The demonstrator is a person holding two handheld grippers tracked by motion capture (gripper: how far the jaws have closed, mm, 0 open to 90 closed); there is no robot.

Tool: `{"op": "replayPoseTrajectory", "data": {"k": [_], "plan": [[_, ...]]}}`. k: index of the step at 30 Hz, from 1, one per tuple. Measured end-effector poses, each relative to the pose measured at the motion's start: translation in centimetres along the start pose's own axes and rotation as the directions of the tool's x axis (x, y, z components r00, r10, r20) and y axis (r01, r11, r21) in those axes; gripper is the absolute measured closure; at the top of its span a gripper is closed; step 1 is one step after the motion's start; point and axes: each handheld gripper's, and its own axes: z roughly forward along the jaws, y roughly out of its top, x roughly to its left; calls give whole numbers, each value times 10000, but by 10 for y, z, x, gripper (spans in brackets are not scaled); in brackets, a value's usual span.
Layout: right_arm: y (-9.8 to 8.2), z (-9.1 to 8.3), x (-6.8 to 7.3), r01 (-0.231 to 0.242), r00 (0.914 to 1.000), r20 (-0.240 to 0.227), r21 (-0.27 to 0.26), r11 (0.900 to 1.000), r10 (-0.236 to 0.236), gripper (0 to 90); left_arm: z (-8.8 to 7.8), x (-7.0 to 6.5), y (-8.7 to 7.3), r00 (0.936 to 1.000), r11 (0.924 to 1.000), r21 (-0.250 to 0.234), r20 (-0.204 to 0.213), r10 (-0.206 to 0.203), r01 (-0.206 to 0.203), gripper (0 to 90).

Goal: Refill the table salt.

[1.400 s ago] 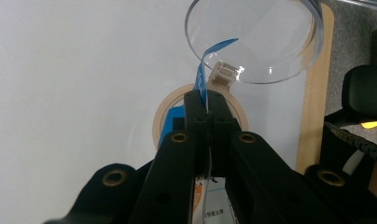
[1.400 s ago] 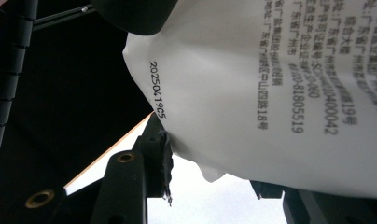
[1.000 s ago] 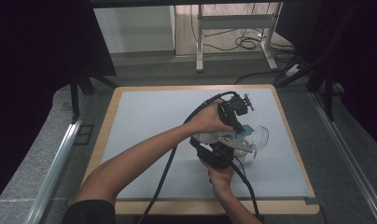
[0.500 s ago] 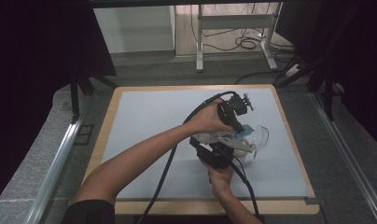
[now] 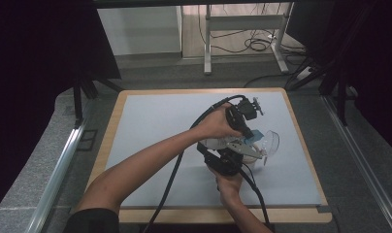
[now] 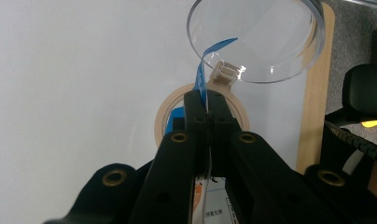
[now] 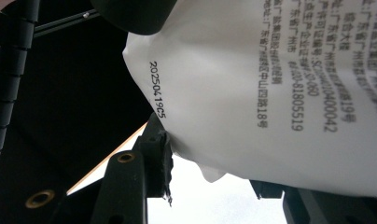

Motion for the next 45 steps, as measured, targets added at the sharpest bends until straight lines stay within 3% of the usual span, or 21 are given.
{"op": "replayPoseTrajectory", "data": {"k": [45], "plan": [[-3,-2,2,-224,9997,43,-176,9996,225,568,1,-3,1,10000,10000,65,0,47,-47,900]]}}
